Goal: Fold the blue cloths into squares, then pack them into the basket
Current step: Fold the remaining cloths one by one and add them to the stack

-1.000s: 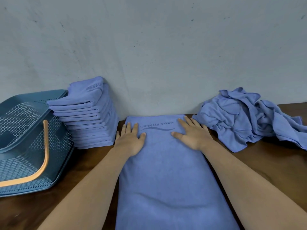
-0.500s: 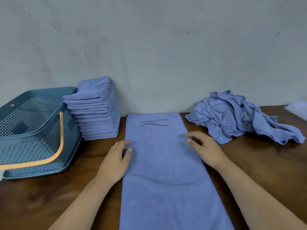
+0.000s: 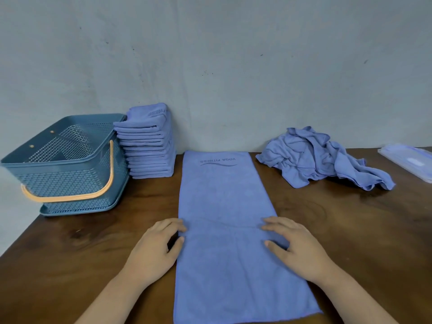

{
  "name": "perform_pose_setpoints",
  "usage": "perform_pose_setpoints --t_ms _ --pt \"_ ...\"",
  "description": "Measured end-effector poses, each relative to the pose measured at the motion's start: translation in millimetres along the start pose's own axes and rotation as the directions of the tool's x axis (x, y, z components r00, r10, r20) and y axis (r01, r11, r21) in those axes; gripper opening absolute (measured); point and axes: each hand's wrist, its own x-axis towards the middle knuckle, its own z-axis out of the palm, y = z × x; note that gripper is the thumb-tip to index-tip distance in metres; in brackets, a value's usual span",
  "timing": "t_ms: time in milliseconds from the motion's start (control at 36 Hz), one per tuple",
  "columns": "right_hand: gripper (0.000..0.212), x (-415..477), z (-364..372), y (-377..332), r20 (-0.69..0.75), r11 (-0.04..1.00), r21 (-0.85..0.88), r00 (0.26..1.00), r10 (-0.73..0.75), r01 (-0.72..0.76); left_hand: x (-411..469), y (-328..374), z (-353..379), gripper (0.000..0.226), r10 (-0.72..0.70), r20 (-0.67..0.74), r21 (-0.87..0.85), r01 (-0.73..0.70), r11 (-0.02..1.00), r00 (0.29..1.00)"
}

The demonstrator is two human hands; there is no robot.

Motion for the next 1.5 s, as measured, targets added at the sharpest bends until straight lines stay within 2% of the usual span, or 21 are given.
perform_pose_setpoints --t_ms 111,222,444,528,667,806,861,1000,1306,1417,1500 --pt "0.034 -28 -8 -13 0.003 1.0 -0.021 1.0 -0.014 0.014 -32 15 -15 0.017 0.108 0.068 -0.031 -0.106 0.994 0.992" --pt "0.03 -48 -14 -20 0.025 0.999 -0.024 0.999 -0.025 0.025 -64 27 -28 0.023 0.253 0.148 -0.038 -0.25 0.968 0.956" --pt "0.019 -77 -21 -30 0.055 0.993 0.081 0.994 -0.092 0.087 -93 51 -45 0.037 0.297 0.263 -0.113 -0.277 0.954 0.918" --pt "0.016 -85 -26 -34 0.114 0.986 0.116 0.984 -0.134 0.12 -95 55 -47 0.032 0.308 0.282 -0.064 -0.302 0.951 0.909" --pt "0.028 -92 -33 -38 0.215 0.981 0.13 0.962 -0.17 0.144 -98 63 -49 0.027 0.34 0.3 -0.002 -0.356 0.935 0.891" --pt "0.025 -95 -34 -37 0.168 0.98 0.123 0.97 -0.177 0.158 -96 66 -45 0.004 0.383 0.246 0.034 -0.403 0.915 0.89" --pt "0.017 -96 -31 -34 0.134 0.98 0.11 0.974 -0.18 0.166 -95 66 -44 0.004 0.375 0.226 0.026 -0.39 0.92 0.899" --pt "0.009 -96 -25 -36 0.087 0.976 0.057 0.973 -0.215 0.21 -98 59 -50 0.013 0.231 0.185 -0.111 -0.213 0.971 0.955" --pt "0.021 -97 -30 -43 0.107 0.978 0.024 0.972 -0.209 0.207 -98 55 -49 0.014 0.227 0.228 -0.076 -0.215 0.974 0.947" --pt "0.022 -98 -34 -45 0.06 0.989 0.113 0.993 -0.102 0.095 -98 57 -51 0.01 0.226 0.251 -0.07 -0.215 0.974 0.941" --pt "0.024 -98 -35 -45 0.088 0.99 0.125 0.993 -0.074 0.062 -96 64 -53 0.009 0.249 0.28 -0.05 -0.245 0.968 0.927"
